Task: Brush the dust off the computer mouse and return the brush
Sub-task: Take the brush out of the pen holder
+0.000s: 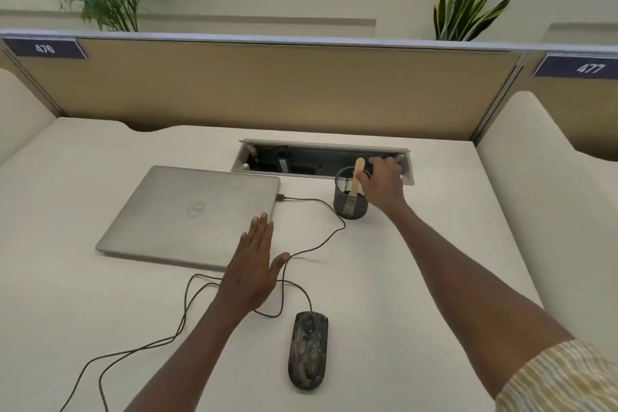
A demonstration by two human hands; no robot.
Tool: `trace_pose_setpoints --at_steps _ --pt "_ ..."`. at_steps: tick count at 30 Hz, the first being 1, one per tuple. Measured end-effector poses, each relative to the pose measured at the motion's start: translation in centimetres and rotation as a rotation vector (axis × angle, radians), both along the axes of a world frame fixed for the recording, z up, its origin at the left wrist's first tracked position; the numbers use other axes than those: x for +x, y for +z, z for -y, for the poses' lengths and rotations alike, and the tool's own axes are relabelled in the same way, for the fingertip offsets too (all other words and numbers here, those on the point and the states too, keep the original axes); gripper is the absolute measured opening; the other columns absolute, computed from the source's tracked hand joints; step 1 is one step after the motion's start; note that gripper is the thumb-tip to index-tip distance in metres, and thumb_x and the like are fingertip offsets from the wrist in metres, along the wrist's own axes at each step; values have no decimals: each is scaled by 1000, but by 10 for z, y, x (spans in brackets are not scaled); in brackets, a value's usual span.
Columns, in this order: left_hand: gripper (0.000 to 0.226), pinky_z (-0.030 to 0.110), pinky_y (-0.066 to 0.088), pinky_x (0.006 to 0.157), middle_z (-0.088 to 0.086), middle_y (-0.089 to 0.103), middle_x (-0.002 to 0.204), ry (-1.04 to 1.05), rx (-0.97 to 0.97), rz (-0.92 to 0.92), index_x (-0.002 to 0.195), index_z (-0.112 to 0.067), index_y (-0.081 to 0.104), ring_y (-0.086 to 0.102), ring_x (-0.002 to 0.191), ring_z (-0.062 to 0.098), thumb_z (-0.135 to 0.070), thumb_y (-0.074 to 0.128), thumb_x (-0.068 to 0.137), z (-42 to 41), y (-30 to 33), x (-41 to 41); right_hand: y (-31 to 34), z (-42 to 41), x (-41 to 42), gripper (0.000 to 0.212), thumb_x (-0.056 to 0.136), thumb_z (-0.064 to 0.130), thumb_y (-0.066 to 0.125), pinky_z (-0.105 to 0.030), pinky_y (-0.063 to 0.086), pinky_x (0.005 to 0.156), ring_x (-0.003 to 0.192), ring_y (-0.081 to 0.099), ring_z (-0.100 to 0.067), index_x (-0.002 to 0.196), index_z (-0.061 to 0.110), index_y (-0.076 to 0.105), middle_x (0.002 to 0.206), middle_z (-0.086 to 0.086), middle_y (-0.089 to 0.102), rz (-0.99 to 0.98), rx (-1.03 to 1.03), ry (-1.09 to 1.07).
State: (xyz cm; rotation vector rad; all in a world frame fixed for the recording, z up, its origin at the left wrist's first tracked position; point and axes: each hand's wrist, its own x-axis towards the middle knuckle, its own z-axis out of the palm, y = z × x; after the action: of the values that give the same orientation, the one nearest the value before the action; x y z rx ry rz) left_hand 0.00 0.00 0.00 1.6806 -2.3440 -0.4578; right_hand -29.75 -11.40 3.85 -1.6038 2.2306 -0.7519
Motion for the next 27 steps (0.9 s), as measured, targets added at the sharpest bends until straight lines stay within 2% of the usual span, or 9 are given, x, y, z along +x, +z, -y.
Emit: trace_pose_setpoints --at_steps 3,6,9,17,19,21,24,27 --pt "75 29 -4 124 -1 -10 167 -17 -26 8 159 -11 4 -13 155 13 -53 26 101 4 3 -1 -1 14 -2 51 94 35 68 -44 40 99 128 42 -40 135 7 58 132 -22 51 90 38 5" --pt "76 28 -3 125 -3 -9 167 -18 -37 -11 160 -11 4 -12 155 12 -55 25 100 5 6 -3 -3 23 0 38 91 33 71 -41 39 95 123 46 -37 123 13 67 124 -19 58 86 37 37" --pt "75 29 -1 126 -2 -8 168 -16 -46 -7 160 -10 4 -12 155 12 -51 29 102 6 7 1 -3 24 3 31 89 29 74 -39 37 93 122 45 -35 116 13 72 123 -17 58 79 -3 42" --pt "75 29 -2 125 -1 -4 168 -4 -67 -54 160 -10 8 -10 155 12 -51 31 102 -3 6 8 0 10 11 32 88 34 73 -41 40 93 117 43 -36 110 12 73 124 -14 54 -115 14 81" --pt "73 33 2 127 0 -1 168 -1 -73 -79 159 -9 11 -7 155 14 -48 36 102 -8 8 9 6 6 11 30 91 37 71 -41 39 97 118 43 -37 105 11 75 123 -15 54 -60 -19 57" --pt "72 36 7 128 1 2 168 6 -77 -129 159 -8 14 -3 156 13 -46 40 103 -16 10 10 17 2 10 27 89 34 75 -34 39 95 118 45 -36 98 9 76 117 -17 56 30 -61 77" --pt "73 30 19 122 1 22 166 24 -100 -244 157 -10 24 15 154 13 -51 45 101 -36 14 14 43 -9 8 21 84 25 80 -26 37 81 107 53 -33 87 5 75 107 -21 60 104 -177 70" --pt "81 27 34 112 -7 43 149 19 -37 -359 151 -20 36 37 138 8 -70 50 89 -65 11 21 70 -28 6 20 84 22 79 -37 47 87 101 58 -31 88 2 74 103 -18 64 137 -314 55"
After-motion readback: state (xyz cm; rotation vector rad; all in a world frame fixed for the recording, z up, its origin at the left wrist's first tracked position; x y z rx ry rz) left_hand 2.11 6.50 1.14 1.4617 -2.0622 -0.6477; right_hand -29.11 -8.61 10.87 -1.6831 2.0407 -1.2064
